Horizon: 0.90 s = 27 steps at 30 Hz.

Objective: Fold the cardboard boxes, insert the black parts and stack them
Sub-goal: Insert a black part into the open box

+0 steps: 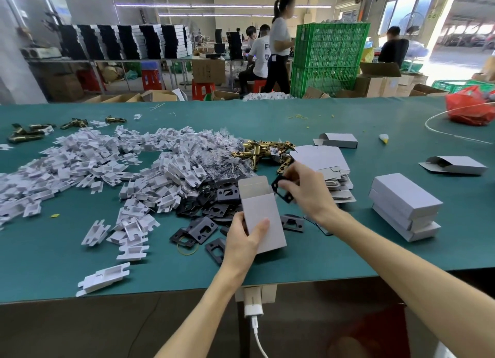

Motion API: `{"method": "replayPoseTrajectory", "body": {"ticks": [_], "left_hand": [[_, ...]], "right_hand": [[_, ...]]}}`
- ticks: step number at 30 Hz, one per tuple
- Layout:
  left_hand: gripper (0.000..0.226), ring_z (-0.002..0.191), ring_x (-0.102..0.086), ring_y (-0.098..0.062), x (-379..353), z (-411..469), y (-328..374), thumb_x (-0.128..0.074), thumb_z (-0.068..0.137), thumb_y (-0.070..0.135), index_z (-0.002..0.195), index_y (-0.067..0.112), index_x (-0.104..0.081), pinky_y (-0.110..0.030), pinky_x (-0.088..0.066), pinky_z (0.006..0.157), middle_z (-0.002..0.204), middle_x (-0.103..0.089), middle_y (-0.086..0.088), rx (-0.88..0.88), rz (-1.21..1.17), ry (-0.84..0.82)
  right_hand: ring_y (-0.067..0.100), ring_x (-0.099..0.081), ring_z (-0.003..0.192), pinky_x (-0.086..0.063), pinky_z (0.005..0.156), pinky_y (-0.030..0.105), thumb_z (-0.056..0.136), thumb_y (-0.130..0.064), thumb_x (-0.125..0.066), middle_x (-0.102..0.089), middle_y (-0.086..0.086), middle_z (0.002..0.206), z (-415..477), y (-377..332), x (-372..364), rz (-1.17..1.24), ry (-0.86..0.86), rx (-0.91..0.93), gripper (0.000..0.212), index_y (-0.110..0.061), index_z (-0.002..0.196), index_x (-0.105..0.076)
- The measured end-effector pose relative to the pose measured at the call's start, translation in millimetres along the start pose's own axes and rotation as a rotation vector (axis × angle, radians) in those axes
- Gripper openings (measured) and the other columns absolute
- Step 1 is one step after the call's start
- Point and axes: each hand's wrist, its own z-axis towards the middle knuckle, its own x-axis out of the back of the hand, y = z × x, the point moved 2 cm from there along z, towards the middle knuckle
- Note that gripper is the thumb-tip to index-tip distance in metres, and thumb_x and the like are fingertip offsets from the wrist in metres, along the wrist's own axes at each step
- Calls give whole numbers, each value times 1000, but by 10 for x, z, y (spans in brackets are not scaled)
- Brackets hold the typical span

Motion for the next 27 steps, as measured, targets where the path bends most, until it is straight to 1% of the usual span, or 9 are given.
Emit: {"method": "replayPoseTrajectory", "body": {"ticks": [4,5,7,10,13,17,21,23,27], "left_hand": [[28,93,-71,-2,-3,-1,11,-75,95,27,116,24,-57,-20,-57,73,113,-71,2,-4,22,-7],[28,93,-71,-3,-5,-2,16,-76,94,27,116,23,-58,-21,-57,74,113,-71,1,-5,22,-8],[29,95,-72,-6,-4,-8,26,-77,94,27,117,21,-59,-23,-58,76,112,-73,1,-3,11,-13],[30,95,-73,-9,-4,-25,49,-78,93,27,117,20,-61,-23,-58,77,107,-75,3,-3,-17,-30],[30,96,-73,-9,-4,-34,53,-79,93,26,118,21,-62,-23,-58,76,104,-76,7,11,-35,-38],[31,95,-73,-9,-1,-24,45,-78,93,28,118,22,-61,-24,-59,76,107,-75,4,18,-32,-27],[32,95,-73,-9,-2,-15,38,-78,92,30,118,21,-60,-23,-58,75,109,-74,1,14,-22,-35],[32,94,-73,-9,-3,-12,34,-79,92,31,117,22,-60,-23,-58,74,108,-74,0,15,-24,-38],[31,94,-72,-10,0,-10,21,-78,93,31,117,21,-60,-23,-57,74,108,-74,-2,22,-28,-40]], "right_hand": [[20,-69,80,-58,75,33,94,-10,-69,-73,4,94,133,-372,238,-50,168,189,12,-9,105,-65],[19,-70,79,-59,75,33,94,-8,-69,-73,4,92,155,-451,268,-20,145,203,12,-9,105,-66],[18,-71,76,-61,76,36,93,-5,-70,-74,4,87,168,-571,241,50,1,198,12,-10,103,-67],[21,-70,84,-58,83,42,93,-7,-69,-75,5,93,126,-644,72,-129,-180,276,11,-12,103,-68],[23,-69,90,-56,84,43,94,-10,-69,-75,6,99,82,-645,-76,-265,-256,303,11,-14,104,-70],[22,-67,96,-54,88,40,94,-8,-68,-74,3,102,51,-628,-162,-290,-395,303,12,-16,102,-71],[24,-66,101,-53,92,44,98,-6,-60,-72,5,107,76,-602,-125,-309,-452,251,15,-16,106,-69],[26,-65,102,-53,92,46,103,-11,-53,-71,6,110,75,-607,-132,-390,-496,249,17,-16,110,-67],[29,-61,96,-50,90,48,107,-37,-45,-64,5,108,18,-658,-199,-548,-546,292,26,-15,108,-58]]}}
